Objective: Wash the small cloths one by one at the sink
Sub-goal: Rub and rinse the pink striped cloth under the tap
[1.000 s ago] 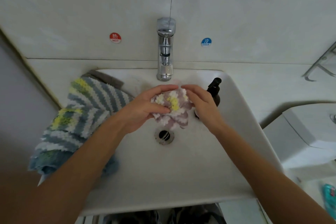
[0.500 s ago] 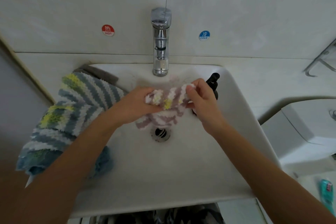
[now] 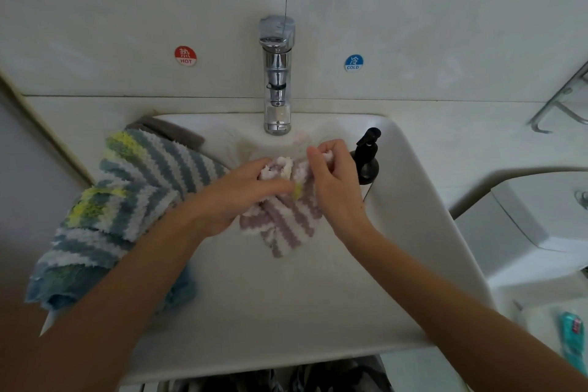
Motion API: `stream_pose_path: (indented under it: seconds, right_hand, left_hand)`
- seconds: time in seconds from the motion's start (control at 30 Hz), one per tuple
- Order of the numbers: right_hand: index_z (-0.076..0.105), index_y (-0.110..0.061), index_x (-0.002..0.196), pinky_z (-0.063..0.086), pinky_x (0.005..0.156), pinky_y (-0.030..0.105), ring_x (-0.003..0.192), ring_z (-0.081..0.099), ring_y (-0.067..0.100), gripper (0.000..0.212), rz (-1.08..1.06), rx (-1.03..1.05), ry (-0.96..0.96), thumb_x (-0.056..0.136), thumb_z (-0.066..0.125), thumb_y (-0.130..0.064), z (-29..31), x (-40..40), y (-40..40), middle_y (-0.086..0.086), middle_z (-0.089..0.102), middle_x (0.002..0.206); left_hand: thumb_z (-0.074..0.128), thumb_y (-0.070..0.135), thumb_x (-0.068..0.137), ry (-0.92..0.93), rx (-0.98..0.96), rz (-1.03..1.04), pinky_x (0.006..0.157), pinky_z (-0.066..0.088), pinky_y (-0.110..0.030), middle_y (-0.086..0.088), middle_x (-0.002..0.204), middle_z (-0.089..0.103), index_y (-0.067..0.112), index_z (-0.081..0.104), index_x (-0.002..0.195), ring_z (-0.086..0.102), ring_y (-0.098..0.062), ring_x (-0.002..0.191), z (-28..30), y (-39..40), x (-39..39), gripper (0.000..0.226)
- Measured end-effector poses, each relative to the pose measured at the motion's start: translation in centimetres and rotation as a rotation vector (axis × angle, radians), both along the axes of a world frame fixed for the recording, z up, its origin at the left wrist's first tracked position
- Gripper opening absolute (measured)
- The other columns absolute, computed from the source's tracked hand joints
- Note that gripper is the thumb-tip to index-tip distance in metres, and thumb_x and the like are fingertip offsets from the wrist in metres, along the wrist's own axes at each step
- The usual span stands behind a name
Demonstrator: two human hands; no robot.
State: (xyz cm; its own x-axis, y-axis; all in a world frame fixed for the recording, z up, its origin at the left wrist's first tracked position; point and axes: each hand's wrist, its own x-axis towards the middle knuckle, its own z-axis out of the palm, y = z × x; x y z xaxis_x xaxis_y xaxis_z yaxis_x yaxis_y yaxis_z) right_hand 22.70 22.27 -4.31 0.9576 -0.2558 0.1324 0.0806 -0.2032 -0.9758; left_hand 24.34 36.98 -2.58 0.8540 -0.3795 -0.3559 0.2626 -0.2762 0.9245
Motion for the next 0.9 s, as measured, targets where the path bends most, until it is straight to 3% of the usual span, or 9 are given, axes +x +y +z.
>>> stream_pose_path:
  seconds: [0.07, 0.13, 0.23, 0.33, 0.43, 0.6, 0.7, 0.77, 0.9]
  right_hand:
    - [0.044, -0.019, 0.077, 0.036, 0.053, 0.022, 0.050, 0.035, 0.003, 0.025, -0.059, 0.062, -0.035, 0.098, 0.057, -0.022, 0.6, 0.3, 0.5, -0.011, 0.036, 0.057]
    - [0.043, -0.018, 0.074, 0.036, 0.051, 0.021, 0.048, 0.034, 0.003, 0.029, -0.098, 0.121, -0.059, 0.097, 0.058, -0.023, 1.1, 0.8, 1.2, -0.010, 0.035, 0.055]
    - [0.041, -0.018, 0.067, 0.034, 0.050, 0.017, 0.048, 0.032, 0.002, 0.036, -0.125, 0.146, -0.084, 0.099, 0.056, -0.024, 1.1, 1.3, 2.3, -0.013, 0.034, 0.052]
    - [0.035, -0.020, 0.062, 0.032, 0.052, 0.015, 0.049, 0.032, 0.002, 0.042, -0.101, 0.139, -0.147, 0.101, 0.051, -0.018, 0.3, 0.4, 3.5, -0.015, 0.034, 0.049]
    - [0.034, -0.020, 0.063, 0.031, 0.051, 0.014, 0.049, 0.033, 0.002, 0.042, -0.056, 0.100, -0.180, 0.102, 0.048, -0.015, -0.2, -0.4, 4.2, -0.015, 0.035, 0.049]
    - [0.030, -0.020, 0.065, 0.029, 0.050, 0.019, 0.050, 0.027, 0.002, 0.042, -0.146, 0.186, -0.123, 0.103, 0.046, -0.017, 0.2, 2.1, 3.1, -0.015, 0.029, 0.050]
    - [0.033, -0.020, 0.064, 0.031, 0.053, 0.022, 0.052, 0.030, 0.002, 0.041, -0.112, 0.182, -0.112, 0.103, 0.045, -0.018, -0.5, 1.0, 3.6, -0.015, 0.033, 0.050]
    - [0.036, -0.020, 0.063, 0.033, 0.051, 0.018, 0.050, 0.035, 0.001, 0.042, -0.061, 0.150, -0.097, 0.103, 0.046, -0.018, -0.9, 0.2, 4.0, -0.017, 0.038, 0.047]
    - [0.034, -0.020, 0.062, 0.031, 0.052, 0.021, 0.050, 0.030, 0.002, 0.043, -0.046, 0.137, -0.039, 0.103, 0.047, -0.018, -0.7, 2.1, 3.0, -0.015, 0.033, 0.047]
  left_hand:
    - [0.057, 0.044, 0.091, -0.030, -0.075, 0.097, 0.091, 0.054, -0.038, 0.006, 0.097, 0.075, 0.027, 0.065, 0.107, 0.070, -0.012, 0.093, -0.1, -0.8, -0.5, 0.026]
    - [0.046, 0.049, 0.096, -0.139, -0.076, 0.229, 0.082, 0.055, -0.029, 0.009, 0.083, 0.075, 0.026, 0.067, 0.094, 0.071, -0.006, 0.081, -0.3, -1.9, -1.1, 0.031]
    - [0.043, 0.039, 0.100, -0.311, -0.046, 0.351, 0.072, 0.056, -0.026, -0.001, 0.076, 0.073, 0.015, 0.068, 0.086, 0.070, -0.012, 0.073, -0.9, -3.3, -1.8, 0.038]
    - [0.048, 0.031, 0.099, -0.351, -0.060, 0.508, 0.066, 0.056, -0.037, -0.009, 0.071, 0.069, 0.009, 0.067, 0.079, 0.067, -0.021, 0.068, -1.7, -4.0, -1.3, 0.036]
    - [0.048, 0.027, 0.100, -0.388, -0.066, 0.623, 0.060, 0.052, -0.039, -0.011, 0.064, 0.064, 0.005, 0.063, 0.072, 0.062, -0.021, 0.060, -2.2, -4.4, -0.7, 0.038]
    - [0.043, 0.024, 0.101, -0.424, -0.062, 0.614, 0.055, 0.049, -0.031, -0.006, 0.060, 0.058, 0.009, 0.055, 0.067, 0.057, -0.011, 0.055, -2.6, -5.8, -2.9, 0.039]
    - [0.045, 0.024, 0.100, -0.415, -0.054, 0.619, 0.062, 0.051, -0.045, -0.015, 0.064, 0.058, 0.003, 0.053, 0.066, 0.059, -0.028, 0.062, -2.5, -5.3, -1.1, 0.040]
    - [0.045, 0.024, 0.100, -0.420, -0.049, 0.623, 0.064, 0.051, -0.048, -0.023, 0.069, 0.061, -0.005, 0.056, 0.071, 0.060, -0.037, 0.066, -2.5, -4.8, 0.5, 0.042]
    - [0.043, 0.025, 0.101, -0.493, 0.010, 0.569, 0.057, 0.049, -0.034, -0.010, 0.060, 0.058, 0.008, 0.054, 0.065, 0.057, -0.016, 0.056, -3.0, -5.2, -1.3, 0.042]
